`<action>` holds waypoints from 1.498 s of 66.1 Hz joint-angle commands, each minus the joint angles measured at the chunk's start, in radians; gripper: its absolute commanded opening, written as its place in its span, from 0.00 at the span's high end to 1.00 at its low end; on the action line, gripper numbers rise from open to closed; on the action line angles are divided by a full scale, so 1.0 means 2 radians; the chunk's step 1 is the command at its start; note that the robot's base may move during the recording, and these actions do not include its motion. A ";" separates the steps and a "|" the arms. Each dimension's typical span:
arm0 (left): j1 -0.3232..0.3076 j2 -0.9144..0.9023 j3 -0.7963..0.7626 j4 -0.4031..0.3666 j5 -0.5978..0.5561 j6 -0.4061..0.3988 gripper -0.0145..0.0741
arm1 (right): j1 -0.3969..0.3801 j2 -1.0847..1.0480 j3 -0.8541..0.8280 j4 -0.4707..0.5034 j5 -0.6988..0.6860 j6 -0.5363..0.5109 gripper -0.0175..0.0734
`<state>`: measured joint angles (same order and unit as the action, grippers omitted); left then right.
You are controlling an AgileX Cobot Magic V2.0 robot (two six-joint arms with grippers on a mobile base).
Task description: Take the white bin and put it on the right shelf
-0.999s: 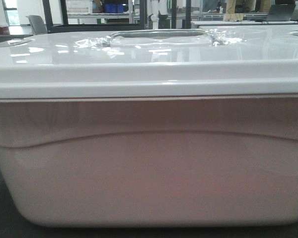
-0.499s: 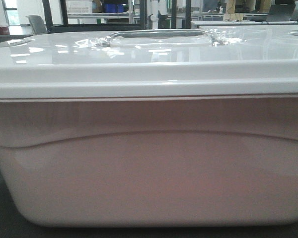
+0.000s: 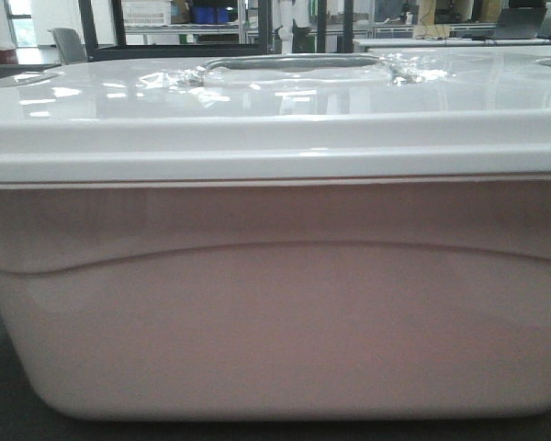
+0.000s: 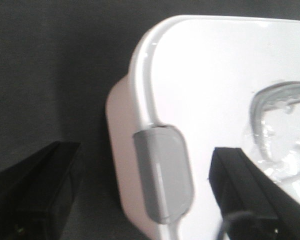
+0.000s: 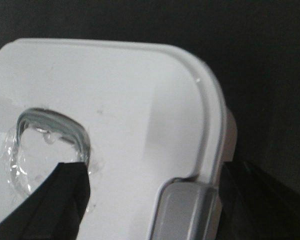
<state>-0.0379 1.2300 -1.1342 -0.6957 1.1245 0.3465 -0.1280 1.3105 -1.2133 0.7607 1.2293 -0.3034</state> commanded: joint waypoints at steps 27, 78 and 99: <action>0.116 0.033 0.030 -0.199 0.094 0.132 0.37 | -0.050 -0.003 0.092 0.103 0.052 -0.099 0.11; 0.115 0.033 0.147 -0.270 0.096 0.223 0.37 | -0.049 -0.028 0.146 0.148 0.053 -0.124 0.11; 0.098 0.033 0.147 -0.253 0.096 0.223 0.37 | -0.024 -0.028 0.146 0.153 0.053 -0.124 0.11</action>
<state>0.1822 1.3213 -0.8207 -1.1474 1.1963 0.7861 -0.2016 1.2827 -0.8967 0.9862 1.2086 -0.5363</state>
